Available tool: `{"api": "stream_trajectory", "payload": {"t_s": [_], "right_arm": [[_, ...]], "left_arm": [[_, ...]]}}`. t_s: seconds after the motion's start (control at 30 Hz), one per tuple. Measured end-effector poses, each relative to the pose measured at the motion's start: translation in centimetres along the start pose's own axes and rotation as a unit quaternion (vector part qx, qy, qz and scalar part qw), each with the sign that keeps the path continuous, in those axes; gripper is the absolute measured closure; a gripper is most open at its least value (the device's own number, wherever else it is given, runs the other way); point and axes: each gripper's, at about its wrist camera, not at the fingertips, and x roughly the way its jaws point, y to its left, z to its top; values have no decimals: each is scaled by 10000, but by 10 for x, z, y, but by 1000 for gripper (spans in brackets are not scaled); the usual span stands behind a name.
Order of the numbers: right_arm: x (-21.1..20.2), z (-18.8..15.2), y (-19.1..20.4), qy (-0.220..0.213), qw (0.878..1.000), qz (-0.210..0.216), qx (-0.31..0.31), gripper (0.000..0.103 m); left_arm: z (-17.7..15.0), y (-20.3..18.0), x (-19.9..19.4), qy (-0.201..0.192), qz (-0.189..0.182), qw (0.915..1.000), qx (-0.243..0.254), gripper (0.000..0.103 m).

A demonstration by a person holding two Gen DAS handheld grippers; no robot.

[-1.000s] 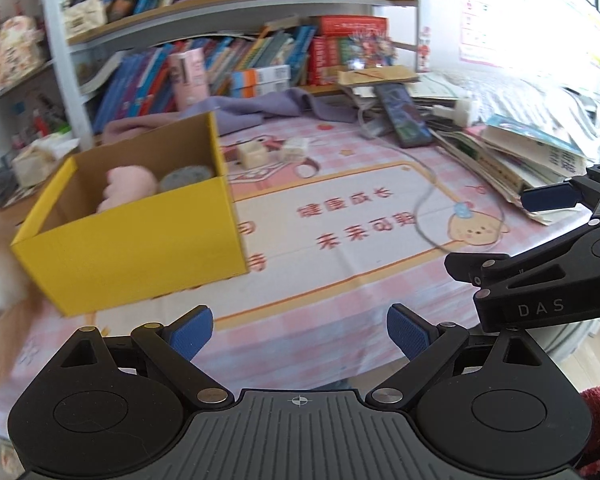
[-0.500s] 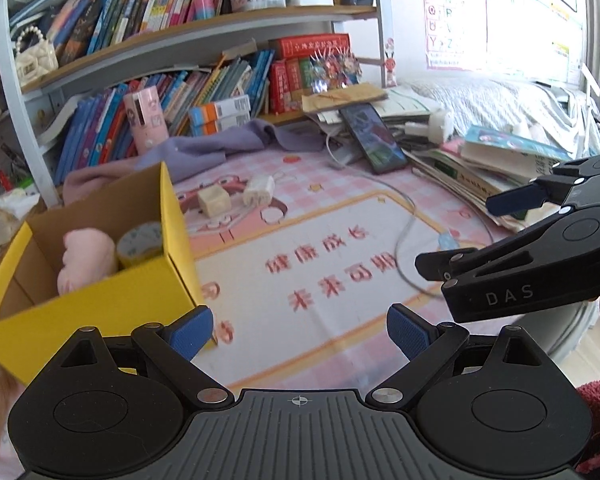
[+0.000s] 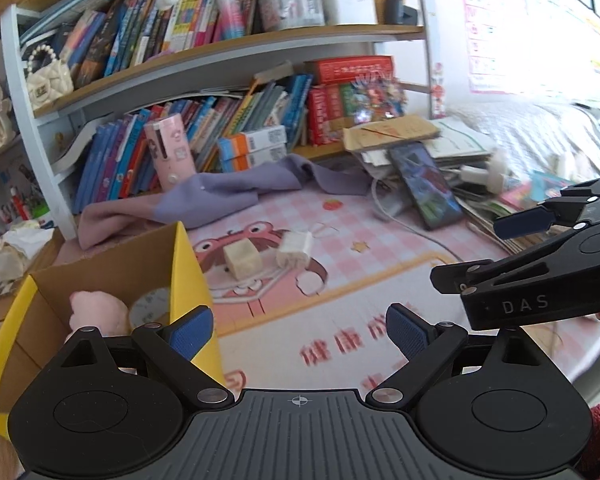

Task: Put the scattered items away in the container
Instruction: 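Move both tools toward the white soap bar and second charger plug, then close the left tool on the white soap bar while the right tool grips the charger plug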

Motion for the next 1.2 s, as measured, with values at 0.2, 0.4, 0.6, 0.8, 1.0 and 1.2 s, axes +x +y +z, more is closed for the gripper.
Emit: {"api": "stream_trajectory", "payload": {"t_s": [0.2,0.4,0.6,0.8,1.0,1.2], "right_arm": [[38,21,-23,115,9993,331,-109,27],[74,36,-33,179,9965,734,-368,27],[112,46,-37,190,9927,1045,-565,27],[156,52,-29,46,9890,1260,-773,27],[197,52,-21,-14,9871,1337,-880,27],[223,53,-13,-7,9847,1472,-937,27]], "left_arm": [[23,3,26,90,462,9983,-341,14],[55,5,58,191,699,9950,-686,19],[78,0,102,398,890,9928,-699,28],[87,13,157,801,1100,9852,-1041,40],[87,24,208,1243,1307,9774,-1105,41],[80,34,243,1570,1393,9705,-1184,41]]}}
